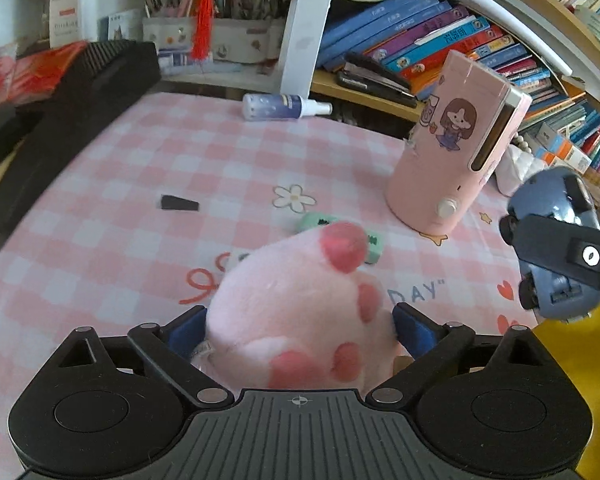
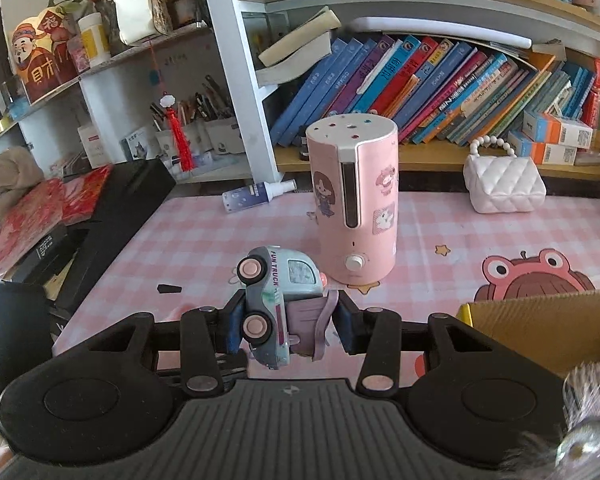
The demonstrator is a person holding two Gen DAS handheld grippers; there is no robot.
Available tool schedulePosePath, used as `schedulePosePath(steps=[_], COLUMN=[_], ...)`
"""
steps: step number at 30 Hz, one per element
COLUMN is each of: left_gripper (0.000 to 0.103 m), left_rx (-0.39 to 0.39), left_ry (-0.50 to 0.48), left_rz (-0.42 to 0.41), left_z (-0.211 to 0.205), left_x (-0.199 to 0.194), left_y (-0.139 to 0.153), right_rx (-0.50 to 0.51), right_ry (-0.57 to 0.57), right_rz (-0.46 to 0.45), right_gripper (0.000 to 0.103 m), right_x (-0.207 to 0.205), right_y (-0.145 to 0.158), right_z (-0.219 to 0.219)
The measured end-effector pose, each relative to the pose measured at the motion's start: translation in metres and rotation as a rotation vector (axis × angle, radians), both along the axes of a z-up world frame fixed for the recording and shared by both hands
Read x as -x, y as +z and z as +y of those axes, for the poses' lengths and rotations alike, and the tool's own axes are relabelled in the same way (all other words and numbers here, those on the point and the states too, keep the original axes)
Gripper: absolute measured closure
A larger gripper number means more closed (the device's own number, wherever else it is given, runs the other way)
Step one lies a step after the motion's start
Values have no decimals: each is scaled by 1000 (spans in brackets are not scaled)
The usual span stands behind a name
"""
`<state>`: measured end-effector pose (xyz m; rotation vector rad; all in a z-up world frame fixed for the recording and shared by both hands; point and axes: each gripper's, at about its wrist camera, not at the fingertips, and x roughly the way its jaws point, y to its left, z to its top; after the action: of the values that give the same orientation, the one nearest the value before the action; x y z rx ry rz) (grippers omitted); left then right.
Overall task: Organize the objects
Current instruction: 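Grasp the pink pig plush with the left tool while the right tool grasps the grey toy truck, then lift the pig plush and toy truck and carry them toward the yellow box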
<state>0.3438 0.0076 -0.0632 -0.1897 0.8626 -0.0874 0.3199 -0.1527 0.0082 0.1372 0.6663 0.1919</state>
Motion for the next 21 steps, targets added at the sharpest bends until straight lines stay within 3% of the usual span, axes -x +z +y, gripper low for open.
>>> schedulePosePath(steps=[3,4,9,14,21], left_gripper=[9,17,35,36,35], left_rx=[5,11,-6,0,43], left_ry=[-10,-27,-47,-42,21], left_rz=[-3,-11,-34,-84,-91], left_z=[-3,-3,-4,10,41], left_x=[0,1,15,47,96], left_y=[-1,0,13,35,54], right_rx=[-4,-4,1,7,39], right_ry=[-14,-19,-34,-36,2], right_rz=[7,6,0,-2,21], right_gripper=[61,61,61,61,61], right_x=[3,5,11,21,43], right_y=[0,0,3,4,-3], right_z=[-3,-3,-5,-3,6])
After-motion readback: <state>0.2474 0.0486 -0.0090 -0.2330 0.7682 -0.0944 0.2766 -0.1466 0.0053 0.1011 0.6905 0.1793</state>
